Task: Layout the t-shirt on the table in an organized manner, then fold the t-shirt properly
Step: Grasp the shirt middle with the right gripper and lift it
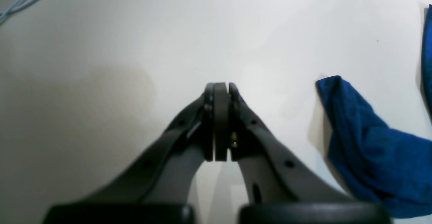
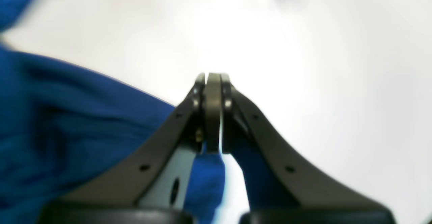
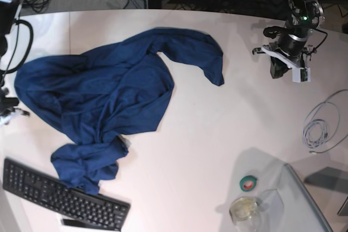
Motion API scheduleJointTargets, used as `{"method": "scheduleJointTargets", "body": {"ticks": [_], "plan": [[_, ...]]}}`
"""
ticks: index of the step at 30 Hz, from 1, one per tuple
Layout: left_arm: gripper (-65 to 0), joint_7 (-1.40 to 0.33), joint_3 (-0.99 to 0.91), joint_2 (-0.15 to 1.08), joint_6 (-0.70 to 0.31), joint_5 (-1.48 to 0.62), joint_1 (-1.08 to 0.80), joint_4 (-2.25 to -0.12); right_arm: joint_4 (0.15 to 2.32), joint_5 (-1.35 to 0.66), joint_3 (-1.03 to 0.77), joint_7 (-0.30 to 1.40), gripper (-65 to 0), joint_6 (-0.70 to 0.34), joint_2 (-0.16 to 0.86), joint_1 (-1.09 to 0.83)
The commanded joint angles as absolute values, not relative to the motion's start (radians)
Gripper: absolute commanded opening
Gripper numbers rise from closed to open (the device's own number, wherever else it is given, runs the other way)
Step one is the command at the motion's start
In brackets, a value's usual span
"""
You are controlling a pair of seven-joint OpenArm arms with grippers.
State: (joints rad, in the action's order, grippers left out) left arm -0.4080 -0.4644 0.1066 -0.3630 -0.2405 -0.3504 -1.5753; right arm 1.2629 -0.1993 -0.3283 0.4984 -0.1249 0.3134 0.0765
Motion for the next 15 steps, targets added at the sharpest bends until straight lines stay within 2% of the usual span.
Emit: {"method": "scheduleJointTargets", "body": {"ticks": [1,3,5,8,11,13,15], "plan": [[-65.0,-0.384,-0.49,0.117,-0.358,-0.249,-0.349,-1.59,1.366,-0.213,-0.283,0.524,-64.7,-0.168,0.272,0.058],[-65.0,-0.384,-0.544,0.113,-0.36,-0.249,-0.348,-1.59,1.523,-0.213,-0.173,0.593,-63.5,-0.24,0.179,0.013],[-65.0,-0.384,-0.588,0.113,-0.36,-0.249,-0.343,-1.59,1.569,-0.213,-0.076,0.638,-55.5,-0.272,0.099,0.004],[-65.0,-0.386,-0.648,0.117,-0.36,-0.249,-0.344,-1.59,1.511,-0.209,0.076,0.65,-33.6,-0.272,-0.002,0.062],[-65.0,-0.386,-0.71,0.117,-0.363,-0.249,-0.349,-1.59,1.345,-0.208,0.188,0.648,-15.8,-0.272,-0.051,0.165],[-65.0,-0.386,-0.745,0.117,-0.363,-0.249,-0.364,-1.59,1.218,-0.208,0.232,0.639,-12.6,-0.272,-0.068,0.234],[-65.0,-0.386,-0.763,0.117,-0.363,-0.249,-0.375,-1.59,1.099,-0.208,0.26,0.59,-14.1,-0.271,-0.076,0.288]]}}
